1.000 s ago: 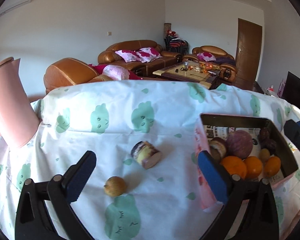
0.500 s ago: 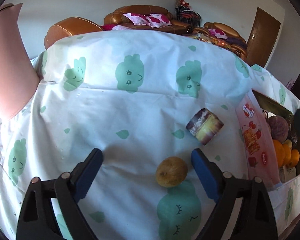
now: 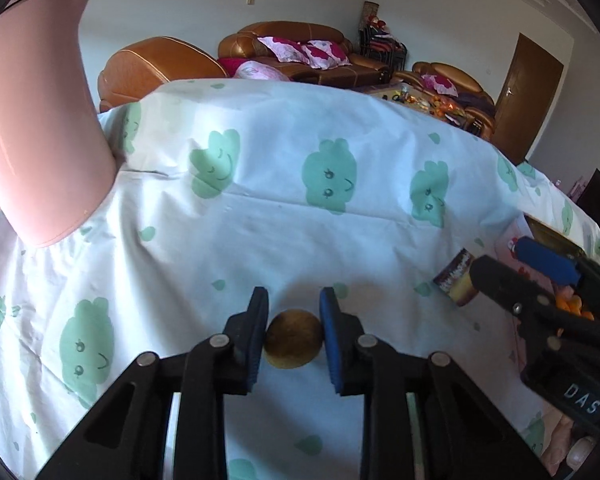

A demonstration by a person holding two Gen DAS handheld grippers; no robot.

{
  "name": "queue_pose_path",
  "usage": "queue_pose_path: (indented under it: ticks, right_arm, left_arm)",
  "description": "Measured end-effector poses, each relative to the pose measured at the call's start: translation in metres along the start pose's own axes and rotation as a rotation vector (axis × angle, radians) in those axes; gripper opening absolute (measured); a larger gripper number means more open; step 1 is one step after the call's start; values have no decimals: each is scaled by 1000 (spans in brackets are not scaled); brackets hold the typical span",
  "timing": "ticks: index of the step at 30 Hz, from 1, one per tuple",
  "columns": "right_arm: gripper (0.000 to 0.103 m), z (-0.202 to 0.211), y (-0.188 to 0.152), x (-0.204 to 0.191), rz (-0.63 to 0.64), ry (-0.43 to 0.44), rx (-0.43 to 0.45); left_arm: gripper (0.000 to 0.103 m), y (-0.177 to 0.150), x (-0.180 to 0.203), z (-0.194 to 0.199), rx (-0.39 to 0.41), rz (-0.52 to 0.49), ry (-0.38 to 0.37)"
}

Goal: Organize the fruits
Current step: 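Grasp a small yellow fruit with the left tool while the right tool grasps a cake roll, then carry the yellow fruit and cake roll into the pink tin and open both tools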

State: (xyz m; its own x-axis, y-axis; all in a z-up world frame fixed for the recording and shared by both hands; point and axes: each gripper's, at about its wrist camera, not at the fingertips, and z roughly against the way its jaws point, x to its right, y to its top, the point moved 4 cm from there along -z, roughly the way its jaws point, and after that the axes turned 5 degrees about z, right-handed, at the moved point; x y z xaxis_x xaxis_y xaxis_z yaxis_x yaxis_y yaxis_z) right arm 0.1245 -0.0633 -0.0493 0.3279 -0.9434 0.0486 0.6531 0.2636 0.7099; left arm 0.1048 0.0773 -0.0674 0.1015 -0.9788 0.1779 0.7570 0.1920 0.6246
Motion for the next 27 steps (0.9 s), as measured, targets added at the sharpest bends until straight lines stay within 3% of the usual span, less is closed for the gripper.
queue_pose_path:
  ticks: [4,7,10,11,13,16,21,27]
  right_arm:
    - [65,-23,0,-7,27,-16,-79]
    - [63,-41,-6,-8,64,-52,-155]
    - [49,-42,-9,-12,144,-145,-149]
    - [36,-41,-11,-14,152,-132,-149]
    - [36,-37,-14,-14,144,-135,-143]
    - [36,-22,-18,-13,125,-134,-85]
    - [36,30,-23,5,-4,-110,84]
    - [36,89,-32,41,-82,-177,233]
  left_arm:
    - [28,10,-22,10,59,77,3]
    - [28,14,-22,13,99,74,34]
    - [28,14,-12,19,145,27,56]
    - [28,17,-7,20,165,7,70]
    - [28,22,0,25,204,-29,95]
    - [28,24,6,30,239,-52,103]
    - [28,22,18,37,280,-70,93]
    - [28,12,52,52,333,-93,31]
